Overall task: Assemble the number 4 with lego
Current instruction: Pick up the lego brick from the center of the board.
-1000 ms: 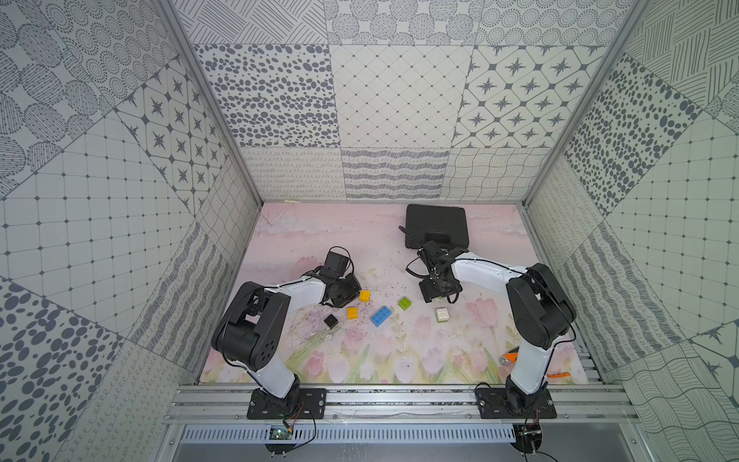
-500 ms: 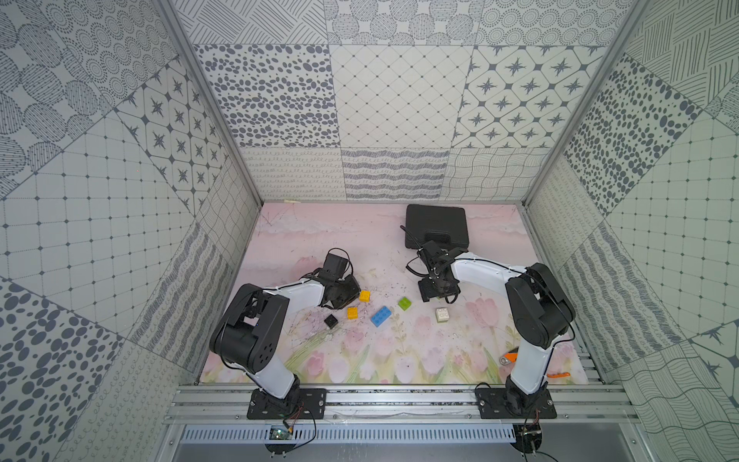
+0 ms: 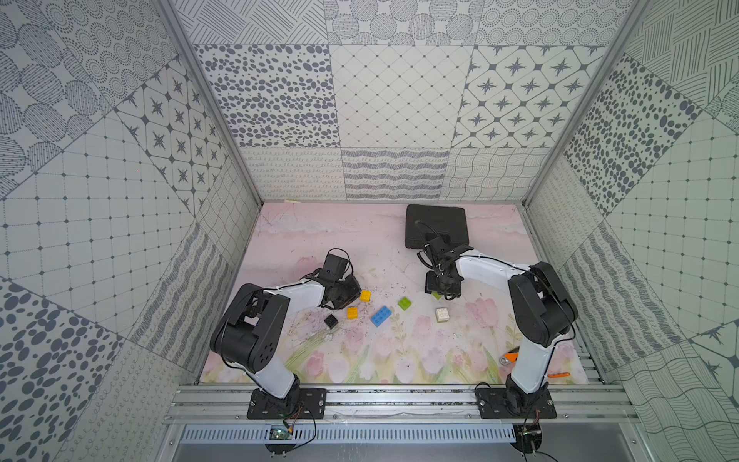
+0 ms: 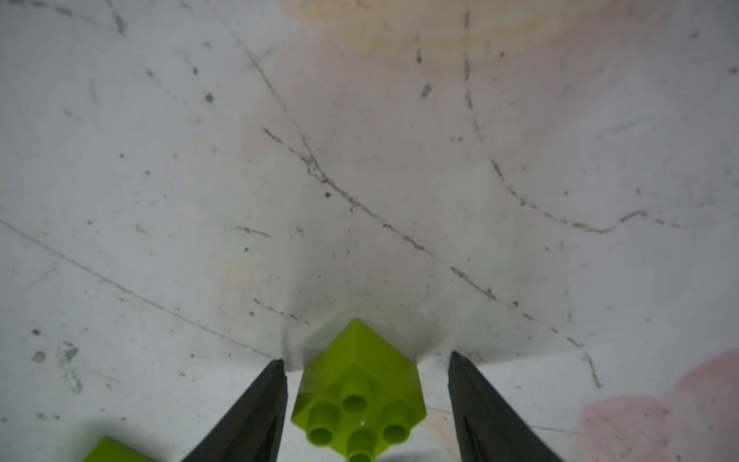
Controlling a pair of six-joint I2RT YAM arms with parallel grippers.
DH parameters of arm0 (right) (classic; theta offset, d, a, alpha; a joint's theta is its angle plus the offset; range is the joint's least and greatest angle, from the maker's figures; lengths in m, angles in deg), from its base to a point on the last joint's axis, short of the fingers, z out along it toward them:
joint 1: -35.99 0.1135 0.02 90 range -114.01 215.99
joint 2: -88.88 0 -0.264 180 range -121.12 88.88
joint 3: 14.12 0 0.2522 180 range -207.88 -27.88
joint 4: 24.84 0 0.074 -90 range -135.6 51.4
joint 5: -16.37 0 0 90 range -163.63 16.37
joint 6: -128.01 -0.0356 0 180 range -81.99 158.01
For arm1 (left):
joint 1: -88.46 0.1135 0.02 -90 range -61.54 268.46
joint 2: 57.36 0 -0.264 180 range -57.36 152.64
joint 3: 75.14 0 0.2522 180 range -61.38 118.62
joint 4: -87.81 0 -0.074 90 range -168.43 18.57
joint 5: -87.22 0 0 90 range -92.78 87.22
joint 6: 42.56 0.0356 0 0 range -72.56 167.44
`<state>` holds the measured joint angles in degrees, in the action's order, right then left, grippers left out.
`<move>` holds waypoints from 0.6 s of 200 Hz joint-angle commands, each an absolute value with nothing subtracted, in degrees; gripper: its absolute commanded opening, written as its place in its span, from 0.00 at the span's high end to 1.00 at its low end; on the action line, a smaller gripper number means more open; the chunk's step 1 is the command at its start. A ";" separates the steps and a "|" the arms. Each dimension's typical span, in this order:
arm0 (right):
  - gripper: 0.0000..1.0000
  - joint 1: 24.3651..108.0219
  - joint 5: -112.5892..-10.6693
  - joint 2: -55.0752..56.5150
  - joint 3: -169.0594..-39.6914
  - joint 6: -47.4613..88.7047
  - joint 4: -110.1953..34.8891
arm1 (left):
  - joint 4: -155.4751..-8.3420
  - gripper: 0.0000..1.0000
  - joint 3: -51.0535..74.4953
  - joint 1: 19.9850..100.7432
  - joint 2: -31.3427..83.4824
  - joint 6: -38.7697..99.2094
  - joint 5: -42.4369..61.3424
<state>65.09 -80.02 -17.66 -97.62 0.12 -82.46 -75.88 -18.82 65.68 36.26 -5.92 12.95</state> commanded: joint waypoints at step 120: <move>0.71 65.03 -83.18 -16.66 -97.47 -4.72 -85.27 | -67.62 1.00 -20.54 65.77 37.36 -5.16 13.50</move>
<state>64.63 -80.68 -17.64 -97.40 -5.00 -84.06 -77.06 -19.08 65.68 36.61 -5.90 14.24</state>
